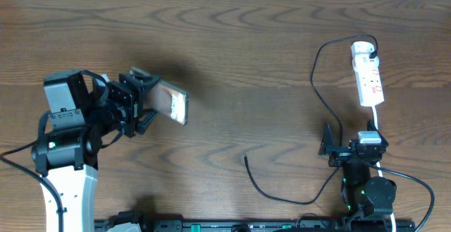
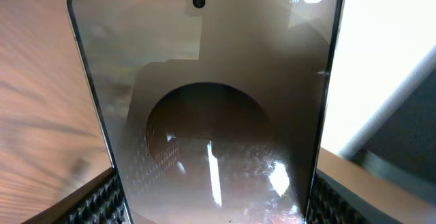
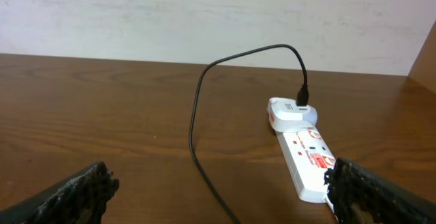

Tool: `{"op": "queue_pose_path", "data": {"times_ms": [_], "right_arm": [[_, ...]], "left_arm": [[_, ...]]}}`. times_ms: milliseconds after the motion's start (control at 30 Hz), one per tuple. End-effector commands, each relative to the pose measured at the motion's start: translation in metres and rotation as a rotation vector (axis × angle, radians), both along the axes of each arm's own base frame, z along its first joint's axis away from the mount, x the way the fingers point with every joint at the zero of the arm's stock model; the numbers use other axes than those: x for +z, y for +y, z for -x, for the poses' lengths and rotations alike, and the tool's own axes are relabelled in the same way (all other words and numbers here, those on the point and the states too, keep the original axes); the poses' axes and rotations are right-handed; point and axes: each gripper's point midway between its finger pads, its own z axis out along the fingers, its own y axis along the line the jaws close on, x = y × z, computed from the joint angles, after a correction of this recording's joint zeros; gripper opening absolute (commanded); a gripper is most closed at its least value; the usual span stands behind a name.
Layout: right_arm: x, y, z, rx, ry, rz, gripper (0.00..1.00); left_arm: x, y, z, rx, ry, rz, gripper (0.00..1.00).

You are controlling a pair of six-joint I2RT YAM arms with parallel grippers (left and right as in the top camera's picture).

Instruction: Plug charger to phone and switch on socket

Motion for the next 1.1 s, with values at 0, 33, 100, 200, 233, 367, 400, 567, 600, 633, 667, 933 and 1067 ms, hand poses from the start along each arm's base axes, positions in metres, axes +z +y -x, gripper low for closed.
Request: {"op": "queue_pose_path", "data": {"times_ms": [0,33,100,200,233,367,400,567,600,633,667,933,1067], "right_arm": [[-0.001,0.002,0.000,0.007,0.003,0.008,0.99],[-0.001,0.002,0.000,0.007,0.003,0.008,0.99],[-0.001,0.002,0.000,0.007,0.003,0.008,0.99],[-0.001,0.002,0.000,0.007,0.003,0.008,0.99],[-0.001,0.002,0.000,0.007,0.003,0.008,0.99],[-0.001,0.002,0.000,0.007,0.003,0.008,0.99],[-0.001,0.002,0.000,0.007,0.003,0.008,0.99],[-0.001,0.002,0.000,0.007,0.003,0.008,0.99],[-0.001,0.002,0.000,0.007,0.003,0.008,0.99],[-0.001,0.002,0.000,0.007,0.003,0.008,0.99],[-0.001,0.002,0.000,0.007,0.003,0.008,0.99],[-0.001,0.002,0.000,0.007,0.003,0.008,0.99],[-0.001,0.002,0.000,0.007,0.003,0.008,0.99]], "left_arm": [[-0.030,0.045,0.002,0.086,0.055,-0.321,0.07],[-0.037,0.052,0.007,0.110,0.098,-0.355,0.08],[-0.051,0.068,0.016,0.157,0.177,-0.431,0.07],[-0.064,0.083,0.024,0.197,0.257,-0.509,0.07],[-0.067,0.087,0.026,0.206,0.278,-0.527,0.07],[-0.081,0.100,0.030,0.227,0.354,-0.587,0.07],[-0.084,0.101,0.031,0.225,0.371,-0.591,0.07],[-0.099,0.099,0.030,0.198,0.435,-0.578,0.07],[-0.101,0.096,0.030,0.188,0.441,-0.565,0.07],[-0.102,0.093,0.029,0.177,0.445,-0.547,0.07],[-0.103,0.091,0.028,0.170,0.445,-0.535,0.07],[-0.103,0.088,0.027,0.164,0.441,-0.516,0.07],[-0.103,0.088,0.026,0.164,0.440,-0.516,0.07]]}}
